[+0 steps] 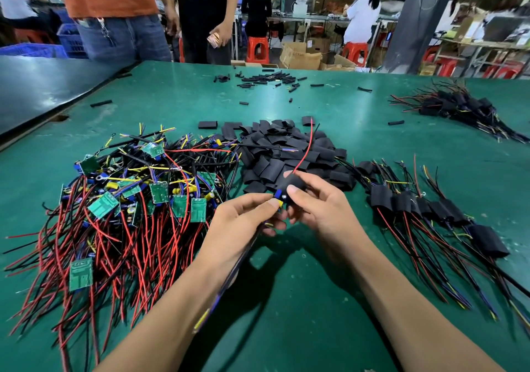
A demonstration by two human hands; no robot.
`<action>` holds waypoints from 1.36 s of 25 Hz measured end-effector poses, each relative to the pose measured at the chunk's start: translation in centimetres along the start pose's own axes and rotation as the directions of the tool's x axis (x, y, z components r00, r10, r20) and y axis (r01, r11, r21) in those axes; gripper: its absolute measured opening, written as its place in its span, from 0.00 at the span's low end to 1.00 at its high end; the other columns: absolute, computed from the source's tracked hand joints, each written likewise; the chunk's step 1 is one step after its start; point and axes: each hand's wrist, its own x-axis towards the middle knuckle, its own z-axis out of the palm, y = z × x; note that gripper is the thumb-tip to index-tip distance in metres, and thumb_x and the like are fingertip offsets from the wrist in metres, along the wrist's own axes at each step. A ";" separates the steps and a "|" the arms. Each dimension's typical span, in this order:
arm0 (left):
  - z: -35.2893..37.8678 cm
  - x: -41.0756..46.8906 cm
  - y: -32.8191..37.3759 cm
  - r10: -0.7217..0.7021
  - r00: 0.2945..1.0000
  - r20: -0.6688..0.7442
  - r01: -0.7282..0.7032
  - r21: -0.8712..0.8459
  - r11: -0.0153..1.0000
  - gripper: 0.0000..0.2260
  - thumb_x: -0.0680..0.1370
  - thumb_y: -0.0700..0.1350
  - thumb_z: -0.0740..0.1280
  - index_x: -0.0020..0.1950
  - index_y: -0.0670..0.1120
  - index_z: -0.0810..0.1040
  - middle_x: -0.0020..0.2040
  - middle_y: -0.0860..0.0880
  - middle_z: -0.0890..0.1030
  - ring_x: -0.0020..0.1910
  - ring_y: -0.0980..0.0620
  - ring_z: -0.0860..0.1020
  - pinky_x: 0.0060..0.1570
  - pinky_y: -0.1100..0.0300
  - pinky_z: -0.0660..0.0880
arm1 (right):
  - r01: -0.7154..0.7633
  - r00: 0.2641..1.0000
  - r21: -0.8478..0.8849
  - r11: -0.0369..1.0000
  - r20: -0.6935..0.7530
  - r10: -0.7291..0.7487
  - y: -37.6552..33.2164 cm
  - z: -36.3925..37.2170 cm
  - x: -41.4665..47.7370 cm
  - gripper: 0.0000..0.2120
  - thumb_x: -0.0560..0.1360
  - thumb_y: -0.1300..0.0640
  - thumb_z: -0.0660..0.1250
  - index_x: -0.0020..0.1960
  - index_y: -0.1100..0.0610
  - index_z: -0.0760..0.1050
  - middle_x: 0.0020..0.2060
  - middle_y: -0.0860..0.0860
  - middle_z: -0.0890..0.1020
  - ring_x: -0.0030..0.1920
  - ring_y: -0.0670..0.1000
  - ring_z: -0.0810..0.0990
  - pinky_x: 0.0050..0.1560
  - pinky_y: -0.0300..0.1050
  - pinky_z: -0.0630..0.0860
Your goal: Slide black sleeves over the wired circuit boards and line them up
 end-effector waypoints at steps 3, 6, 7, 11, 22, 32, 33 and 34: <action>-0.2 0.0 0.1 -0.071 0.996 0.048 0.073 -0.045 0.996 0.04 0.78 0.42 0.68 0.48 0.45 0.83 0.44 0.42 0.86 0.42 0.47 0.84 0.42 0.59 0.77 | 0.006 1.000 -0.029 1.000 0.025 -0.006 -0.6 -0.5 0.2 0.08 0.81 0.55 0.65 0.52 0.50 0.84 0.36 0.52 0.79 0.28 0.48 0.74 0.29 0.40 0.70; -0.3 -0.1 0.2 -0.113 0.987 0.112 0.127 -0.128 0.984 0.08 0.72 0.47 0.71 0.49 0.45 0.82 0.47 0.41 0.86 0.44 0.47 0.85 0.40 0.59 0.80 | -0.022 1.000 -0.072 0.997 0.012 0.023 -0.7 -0.8 0.4 0.15 0.78 0.42 0.63 0.44 0.50 0.83 0.29 0.47 0.75 0.25 0.47 0.69 0.27 0.40 0.62; -0.3 0.0 0.2 -0.117 0.985 0.123 0.136 -0.153 0.979 0.10 0.70 0.47 0.72 0.50 0.46 0.81 0.47 0.42 0.86 0.44 0.47 0.85 0.40 0.59 0.80 | -0.036 0.999 -0.046 0.998 0.029 0.037 -0.7 -0.9 0.4 0.16 0.77 0.41 0.64 0.47 0.51 0.83 0.30 0.47 0.75 0.25 0.47 0.68 0.27 0.40 0.61; -0.6 0.2 0.3 -0.142 0.973 0.181 0.178 -0.200 0.963 0.08 0.71 0.47 0.70 0.48 0.47 0.82 0.47 0.43 0.86 0.45 0.46 0.85 0.40 0.57 0.80 | -0.085 0.988 0.093 0.992 0.135 0.072 -0.8 -0.8 0.2 0.13 0.78 0.43 0.65 0.52 0.49 0.84 0.37 0.51 0.78 0.26 0.46 0.66 0.29 0.39 0.59; -0.2 -0.2 -0.1 -0.112 0.950 0.291 0.164 -0.161 0.973 0.06 0.75 0.50 0.70 0.49 0.51 0.84 0.54 0.44 0.85 0.52 0.48 0.84 0.46 0.57 0.79 | -0.107 0.979 0.186 0.977 0.191 0.071 -1.6 -1.1 -0.4 0.11 0.77 0.47 0.64 0.53 0.47 0.84 0.27 0.46 0.71 0.25 0.43 0.68 0.27 0.35 0.61; 0.0 -0.4 -0.5 -0.097 0.987 0.125 0.103 -0.047 0.994 0.06 0.80 0.42 0.67 0.54 0.49 0.82 0.48 0.46 0.85 0.32 0.47 0.82 0.30 0.60 0.78 | 0.037 0.990 -0.234 0.971 0.138 -0.005 -0.9 -1.2 0.1 0.12 0.77 0.53 0.64 0.59 0.47 0.79 0.23 0.47 0.65 0.25 0.45 0.61 0.27 0.35 0.61; 0.0 -0.4 -0.4 -0.096 0.986 0.134 0.104 -0.056 0.993 0.07 0.81 0.42 0.66 0.55 0.49 0.82 0.48 0.44 0.85 0.29 0.48 0.80 0.27 0.61 0.75 | 0.030 0.990 -0.242 0.970 0.137 0.004 -0.8 -1.1 0.1 0.12 0.77 0.52 0.64 0.59 0.47 0.79 0.23 0.46 0.65 0.25 0.46 0.61 0.26 0.35 0.61; -0.1 -0.3 -0.4 -0.089 0.986 0.144 0.100 -0.071 0.992 0.07 0.80 0.43 0.66 0.57 0.48 0.81 0.48 0.43 0.84 0.27 0.49 0.77 0.26 0.61 0.73 | 0.016 0.991 -0.238 0.971 0.132 0.016 -0.7 -0.9 0.1 0.12 0.77 0.52 0.64 0.59 0.48 0.79 0.23 0.46 0.66 0.24 0.45 0.61 0.26 0.35 0.61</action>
